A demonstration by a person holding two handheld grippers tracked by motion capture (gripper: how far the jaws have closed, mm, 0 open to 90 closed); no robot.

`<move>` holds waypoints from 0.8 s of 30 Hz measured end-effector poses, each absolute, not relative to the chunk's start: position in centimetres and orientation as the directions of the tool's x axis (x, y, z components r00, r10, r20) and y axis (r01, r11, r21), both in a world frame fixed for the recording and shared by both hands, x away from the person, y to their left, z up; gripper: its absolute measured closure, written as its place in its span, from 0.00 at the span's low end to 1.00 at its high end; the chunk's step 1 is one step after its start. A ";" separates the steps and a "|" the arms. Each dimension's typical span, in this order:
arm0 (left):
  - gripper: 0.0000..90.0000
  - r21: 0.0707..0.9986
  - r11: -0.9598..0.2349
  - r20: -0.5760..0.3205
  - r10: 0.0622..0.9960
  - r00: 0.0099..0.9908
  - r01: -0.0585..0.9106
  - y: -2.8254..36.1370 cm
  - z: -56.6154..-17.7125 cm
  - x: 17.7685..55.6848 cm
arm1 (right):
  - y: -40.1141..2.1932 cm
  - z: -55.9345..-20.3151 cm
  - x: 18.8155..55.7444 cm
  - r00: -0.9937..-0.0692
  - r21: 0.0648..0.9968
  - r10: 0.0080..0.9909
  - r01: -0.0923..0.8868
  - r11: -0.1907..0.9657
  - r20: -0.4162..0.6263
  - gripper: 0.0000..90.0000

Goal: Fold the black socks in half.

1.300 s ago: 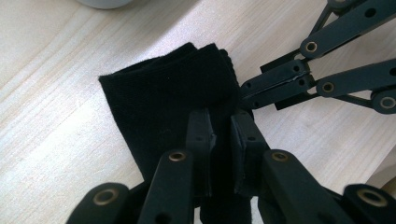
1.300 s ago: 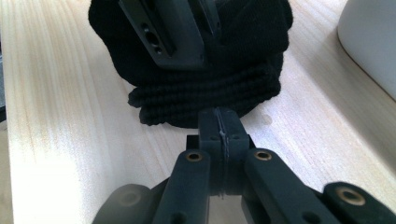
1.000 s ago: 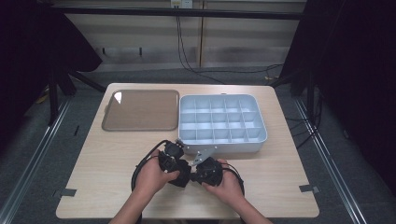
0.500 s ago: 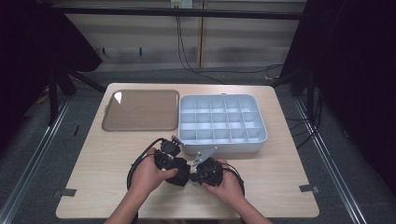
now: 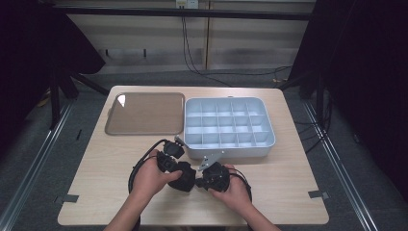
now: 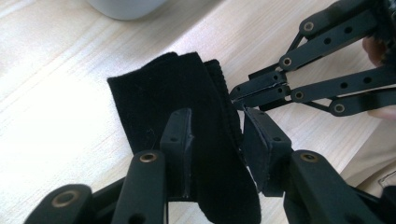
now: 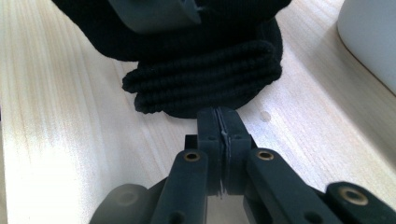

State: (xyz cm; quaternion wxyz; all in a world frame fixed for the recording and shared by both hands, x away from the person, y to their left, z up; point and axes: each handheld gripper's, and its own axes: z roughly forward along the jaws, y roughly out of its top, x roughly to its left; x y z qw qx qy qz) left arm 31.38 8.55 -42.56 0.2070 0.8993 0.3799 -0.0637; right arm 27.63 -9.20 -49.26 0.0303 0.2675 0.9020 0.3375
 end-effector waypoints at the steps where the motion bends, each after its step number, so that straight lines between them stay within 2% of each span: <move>1: 0.69 0.324 -0.625 -0.275 0.655 0.703 0.710 8.6 -42.5 31.4 | -9.2 -49.3 27.6 -0.855 0.625 0.503 0.462 0.629 0.126 0.98; 7: 0.75 0.301 -0.644 -0.279 0.645 0.711 0.703 8.4 -42.9 31.4 | -9.3 -49.2 27.6 -0.853 0.620 0.505 0.467 0.630 0.129 0.98; 24: 0.75 0.258 -0.652 -0.240 0.671 0.701 0.713 7.0 -45.0 31.4 | -10.4 -49.2 27.8 -0.842 0.619 0.525 0.478 0.624 0.121 0.97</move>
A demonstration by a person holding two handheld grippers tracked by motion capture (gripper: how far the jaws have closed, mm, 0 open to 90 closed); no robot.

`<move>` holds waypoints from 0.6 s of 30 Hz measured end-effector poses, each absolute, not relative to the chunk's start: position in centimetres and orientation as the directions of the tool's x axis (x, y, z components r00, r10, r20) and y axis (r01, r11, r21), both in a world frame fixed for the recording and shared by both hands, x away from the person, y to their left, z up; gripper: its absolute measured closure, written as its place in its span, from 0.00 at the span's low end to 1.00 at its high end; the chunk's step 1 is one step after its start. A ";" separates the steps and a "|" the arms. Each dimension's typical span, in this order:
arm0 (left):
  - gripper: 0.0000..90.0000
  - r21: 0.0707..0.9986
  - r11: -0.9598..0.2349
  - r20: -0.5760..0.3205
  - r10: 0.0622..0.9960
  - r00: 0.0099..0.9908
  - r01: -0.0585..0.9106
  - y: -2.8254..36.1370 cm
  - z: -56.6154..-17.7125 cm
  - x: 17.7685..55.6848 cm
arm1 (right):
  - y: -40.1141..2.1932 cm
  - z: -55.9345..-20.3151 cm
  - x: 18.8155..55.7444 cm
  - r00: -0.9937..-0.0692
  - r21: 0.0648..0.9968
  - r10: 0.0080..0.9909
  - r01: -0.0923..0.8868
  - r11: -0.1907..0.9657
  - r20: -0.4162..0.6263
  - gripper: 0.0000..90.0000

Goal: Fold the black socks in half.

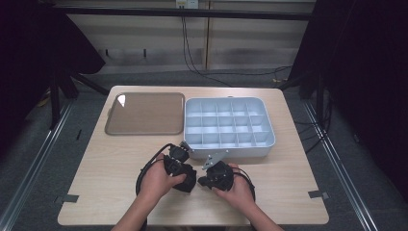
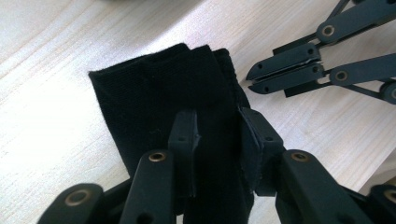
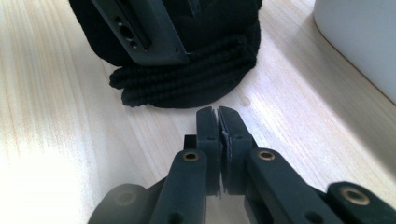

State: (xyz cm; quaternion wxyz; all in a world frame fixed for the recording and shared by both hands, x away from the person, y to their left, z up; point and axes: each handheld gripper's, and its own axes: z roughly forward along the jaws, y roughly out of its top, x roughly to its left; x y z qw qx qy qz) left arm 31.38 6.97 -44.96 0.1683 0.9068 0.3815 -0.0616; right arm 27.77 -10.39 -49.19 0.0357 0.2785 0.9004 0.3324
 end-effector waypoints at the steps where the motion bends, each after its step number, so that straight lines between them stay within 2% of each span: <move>1: 0.75 0.256 -0.658 -0.235 0.668 0.706 0.708 6.9 -45.0 31.4 | -10.4 -49.2 27.7 -0.839 0.617 0.529 0.485 0.620 0.127 0.97; 11: 0.75 0.264 -0.654 -0.232 0.671 0.704 0.709 6.9 -45.2 31.2 | -10.7 -49.2 27.6 -0.839 0.624 0.530 0.480 0.617 0.122 0.97; 14: 0.72 0.262 -0.651 -0.242 0.671 0.701 0.713 7.0 -45.0 31.2 | -10.7 -49.1 27.6 -0.841 0.622 0.529 0.476 0.622 0.115 0.97; 18: 0.62 0.256 -0.634 -0.274 0.676 0.684 0.730 7.1 -44.8 31.2 | -10.7 -49.1 27.7 -0.839 0.621 0.531 0.478 0.621 0.115 0.97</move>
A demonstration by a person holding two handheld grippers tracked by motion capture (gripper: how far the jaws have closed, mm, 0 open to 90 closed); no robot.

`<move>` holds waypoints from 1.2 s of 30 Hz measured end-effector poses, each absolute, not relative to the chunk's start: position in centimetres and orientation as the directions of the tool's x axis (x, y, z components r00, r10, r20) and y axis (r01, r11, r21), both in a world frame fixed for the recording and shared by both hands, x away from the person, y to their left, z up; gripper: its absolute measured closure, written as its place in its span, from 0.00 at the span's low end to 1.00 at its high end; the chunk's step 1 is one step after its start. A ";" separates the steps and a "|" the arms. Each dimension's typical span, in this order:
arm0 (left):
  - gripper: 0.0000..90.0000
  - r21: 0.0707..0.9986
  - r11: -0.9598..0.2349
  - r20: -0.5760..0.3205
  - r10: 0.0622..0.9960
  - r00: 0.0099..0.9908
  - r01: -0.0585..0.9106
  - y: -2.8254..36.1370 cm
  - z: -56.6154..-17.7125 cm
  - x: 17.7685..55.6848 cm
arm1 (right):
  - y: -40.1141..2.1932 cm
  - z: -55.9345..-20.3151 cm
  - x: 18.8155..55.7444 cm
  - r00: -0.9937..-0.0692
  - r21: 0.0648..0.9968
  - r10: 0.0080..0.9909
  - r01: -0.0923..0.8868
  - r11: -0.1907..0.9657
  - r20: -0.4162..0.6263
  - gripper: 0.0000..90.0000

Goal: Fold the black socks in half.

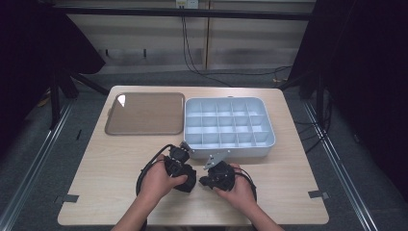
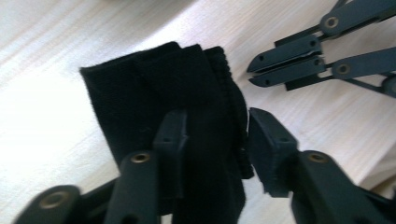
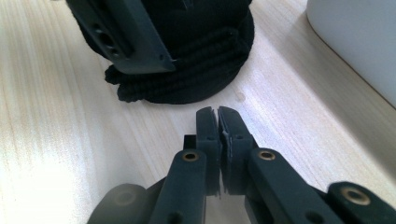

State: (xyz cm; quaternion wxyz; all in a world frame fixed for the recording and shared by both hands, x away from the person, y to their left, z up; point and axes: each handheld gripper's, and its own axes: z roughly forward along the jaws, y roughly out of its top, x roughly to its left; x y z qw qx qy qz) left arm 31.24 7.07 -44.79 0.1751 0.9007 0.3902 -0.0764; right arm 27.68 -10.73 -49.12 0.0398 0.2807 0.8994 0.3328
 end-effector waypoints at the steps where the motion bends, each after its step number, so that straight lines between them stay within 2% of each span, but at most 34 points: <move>1: 0.62 0.255 -0.633 -0.275 0.677 0.682 0.731 7.1 -44.7 31.3 | -10.8 -49.1 27.7 -0.839 0.622 0.530 0.479 0.620 0.119 0.97; 6: 0.60 0.256 -0.616 -0.315 0.675 0.667 0.744 7.9 -44.0 31.5 | -10.8 -49.2 27.7 -0.840 0.621 0.529 0.478 0.621 0.117 0.97; 15: 0.62 0.277 -0.599 -0.311 0.684 0.660 0.752 9.0 -42.5 32.0 | -10.5 -49.2 27.7 -0.842 0.623 0.528 0.473 0.623 0.110 0.97; 26: 0.72 0.289 -0.603 -0.316 0.673 0.669 0.744 8.9 -42.1 32.3 | -10.5 -49.2 27.8 -0.845 0.624 0.524 0.469 0.625 0.111 0.97; 29: 0.76 0.295 -0.606 -0.309 0.671 0.674 0.739 8.9 -42.0 32.3 | -10.5 -49.3 27.8 -0.844 0.630 0.524 0.470 0.619 0.115 0.97; 31: 0.85 0.295 -0.609 -0.301 0.672 0.676 0.737 9.0 -42.1 32.4 | -10.5 -49.3 27.8 -0.845 0.630 0.522 0.468 0.620 0.113 0.97; 36: 0.96 0.305 -0.591 -0.325 0.672 0.665 0.747 9.0 -42.2 32.4 | -10.5 -49.3 27.8 -0.844 0.629 0.523 0.470 0.619 0.117 0.97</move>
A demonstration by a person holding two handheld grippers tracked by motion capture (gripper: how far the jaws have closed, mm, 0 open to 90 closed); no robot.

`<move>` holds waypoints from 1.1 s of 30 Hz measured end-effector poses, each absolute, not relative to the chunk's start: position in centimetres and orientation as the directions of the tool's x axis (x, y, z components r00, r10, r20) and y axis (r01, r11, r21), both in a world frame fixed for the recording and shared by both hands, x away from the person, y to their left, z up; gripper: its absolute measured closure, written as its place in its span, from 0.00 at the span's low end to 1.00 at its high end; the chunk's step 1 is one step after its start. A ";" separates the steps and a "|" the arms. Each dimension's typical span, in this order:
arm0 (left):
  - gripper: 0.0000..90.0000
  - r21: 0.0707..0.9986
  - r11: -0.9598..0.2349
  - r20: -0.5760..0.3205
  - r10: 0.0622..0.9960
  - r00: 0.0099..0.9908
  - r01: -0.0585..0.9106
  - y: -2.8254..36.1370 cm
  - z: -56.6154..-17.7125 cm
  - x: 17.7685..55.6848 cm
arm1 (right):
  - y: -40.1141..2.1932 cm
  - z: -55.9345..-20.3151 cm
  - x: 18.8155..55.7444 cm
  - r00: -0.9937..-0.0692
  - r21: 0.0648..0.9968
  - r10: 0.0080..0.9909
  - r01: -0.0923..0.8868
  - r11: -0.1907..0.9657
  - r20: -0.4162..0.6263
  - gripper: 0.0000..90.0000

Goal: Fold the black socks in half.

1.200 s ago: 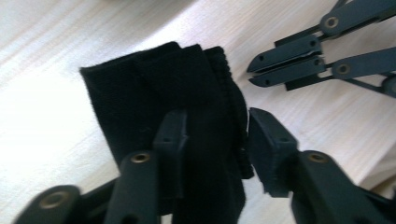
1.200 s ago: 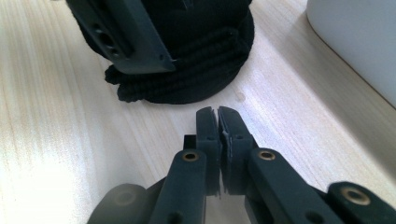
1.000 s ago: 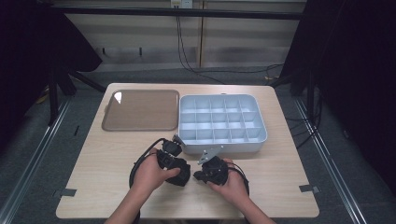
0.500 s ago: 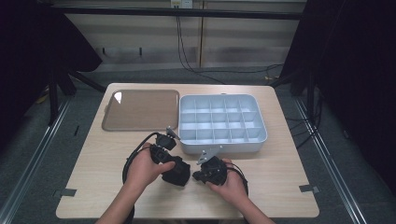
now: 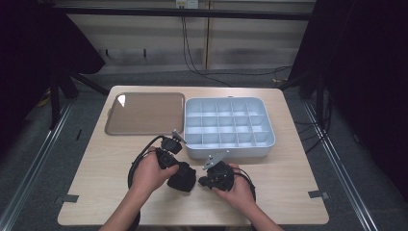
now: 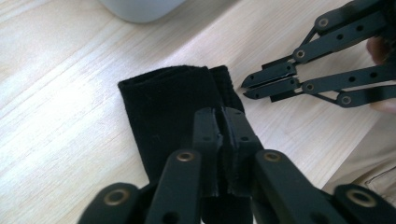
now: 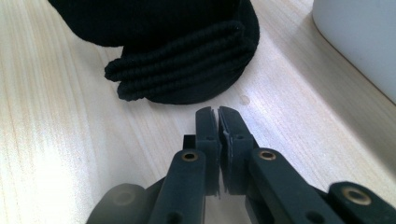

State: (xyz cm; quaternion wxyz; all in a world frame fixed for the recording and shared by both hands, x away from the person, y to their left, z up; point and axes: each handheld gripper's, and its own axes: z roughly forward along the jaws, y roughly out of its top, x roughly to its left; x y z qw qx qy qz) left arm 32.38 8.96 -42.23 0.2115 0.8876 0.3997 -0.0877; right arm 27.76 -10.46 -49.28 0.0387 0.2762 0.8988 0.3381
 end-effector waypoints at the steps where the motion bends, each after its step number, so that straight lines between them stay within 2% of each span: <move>1: 0.97 0.299 -0.595 -0.337 0.666 0.666 0.746 9.0 -42.2 32.5 | -10.5 -49.3 27.8 -0.844 0.630 0.524 0.471 0.618 0.117 0.97; 13: 1.00 0.278 -0.614 -0.321 0.666 0.674 0.739 8.3 -42.8 32.5 | -10.4 -49.2 27.7 -0.844 0.621 0.524 0.474 0.624 0.117 0.97; 21: 0.99 0.270 -0.683 -0.273 0.621 0.735 0.678 7.3 -43.8 32.1 | -10.4 -49.2 27.7 -0.845 0.623 0.522 0.469 0.626 0.111 0.96; 24: 0.95 0.267 -0.700 -0.255 0.612 0.749 0.662 7.0 -44.1 32.0 | -10.4 -49.2 27.7 -0.846 0.623 0.521 0.468 0.627 0.111 0.96; 26: 0.88 0.270 -0.710 -0.240 0.604 0.760 0.650 6.7 -44.4 31.9 | -10.4 -49.2 27.7 -0.845 0.623 0.523 0.470 0.626 0.112 0.96; 33: 0.81 0.269 -0.738 -0.190 0.590 0.785 0.619 6.2 -44.6 31.7 | -10.4 -49.2 27.7 -0.845 0.624 0.524 0.469 0.625 0.110 0.96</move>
